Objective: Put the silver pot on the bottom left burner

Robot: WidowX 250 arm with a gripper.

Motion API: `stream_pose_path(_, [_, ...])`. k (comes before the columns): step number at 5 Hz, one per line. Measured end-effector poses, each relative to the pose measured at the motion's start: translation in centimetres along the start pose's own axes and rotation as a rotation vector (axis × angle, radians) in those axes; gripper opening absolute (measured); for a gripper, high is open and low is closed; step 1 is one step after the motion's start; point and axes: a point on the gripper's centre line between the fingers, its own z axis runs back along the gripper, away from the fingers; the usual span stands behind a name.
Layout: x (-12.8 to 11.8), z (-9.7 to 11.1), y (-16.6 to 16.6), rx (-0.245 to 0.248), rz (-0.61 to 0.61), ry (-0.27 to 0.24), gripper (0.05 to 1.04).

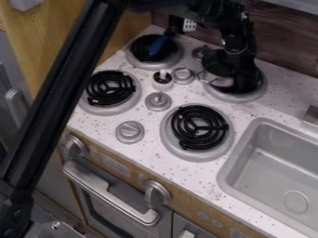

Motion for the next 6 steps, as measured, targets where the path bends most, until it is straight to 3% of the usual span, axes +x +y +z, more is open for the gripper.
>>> stream_pose_path(1, [0.5, 2.5, 0.7, 0.023, 0.021, -0.048, 0.087])
stream_pose_path(2, [-0.3, 6.2, 3.9, 0.104, 0.07, -0.066, 0.071])
stream_pose_path(3, [-3.7, 7.6, 7.7, 0.153, 0.146, -0.015, 0.071])
stream_pose_path(4, [-7.7, 7.5, 9.5, 0.152, 0.228, 0.074, 0.071])
stream_pose_path(6, [-13.4, 8.4, 12.0, 0.185, 0.379, 0.191, 0.071])
